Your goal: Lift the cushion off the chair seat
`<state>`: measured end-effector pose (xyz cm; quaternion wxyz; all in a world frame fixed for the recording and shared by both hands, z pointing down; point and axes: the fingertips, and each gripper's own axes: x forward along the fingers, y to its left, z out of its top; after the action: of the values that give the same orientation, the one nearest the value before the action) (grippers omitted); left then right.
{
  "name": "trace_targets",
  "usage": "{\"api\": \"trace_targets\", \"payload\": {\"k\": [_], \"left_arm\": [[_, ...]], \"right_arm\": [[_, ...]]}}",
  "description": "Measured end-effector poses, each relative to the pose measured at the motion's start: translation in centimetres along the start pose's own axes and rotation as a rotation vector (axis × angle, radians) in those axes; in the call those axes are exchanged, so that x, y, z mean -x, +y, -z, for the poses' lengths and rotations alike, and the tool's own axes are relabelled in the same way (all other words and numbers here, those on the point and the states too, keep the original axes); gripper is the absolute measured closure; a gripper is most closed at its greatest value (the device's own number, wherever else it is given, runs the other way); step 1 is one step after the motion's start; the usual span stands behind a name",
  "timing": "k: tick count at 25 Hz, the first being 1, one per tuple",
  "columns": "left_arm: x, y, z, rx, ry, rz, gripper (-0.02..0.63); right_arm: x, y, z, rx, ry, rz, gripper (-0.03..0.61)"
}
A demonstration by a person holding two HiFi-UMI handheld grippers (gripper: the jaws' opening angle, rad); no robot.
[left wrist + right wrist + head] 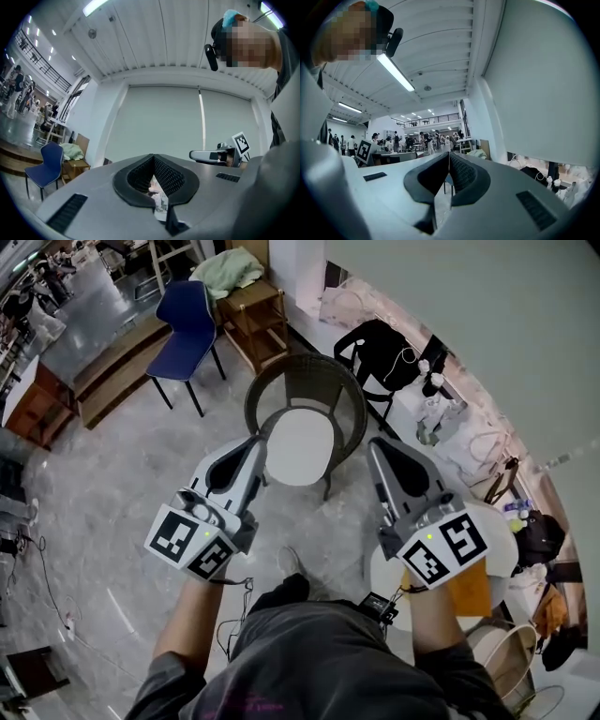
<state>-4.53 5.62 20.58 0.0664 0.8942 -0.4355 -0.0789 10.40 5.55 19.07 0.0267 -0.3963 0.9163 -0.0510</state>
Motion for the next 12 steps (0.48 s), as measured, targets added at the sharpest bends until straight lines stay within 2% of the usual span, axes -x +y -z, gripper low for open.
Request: {"api": "trace_targets", "payload": {"k": [5, 12], "left_arm": [[-2.0, 4.9, 0.2, 0.021, 0.014, 0.016, 0.604], [-4.0, 9.1, 1.2, 0.043, 0.055, 0.030, 0.604]], "right_arm": [[-4.3, -1.1, 0.8, -0.009, 0.022, 0.029, 0.565], [-8.6, -2.9, 2.6, -0.044, 0.055, 0.061, 0.565]]}}
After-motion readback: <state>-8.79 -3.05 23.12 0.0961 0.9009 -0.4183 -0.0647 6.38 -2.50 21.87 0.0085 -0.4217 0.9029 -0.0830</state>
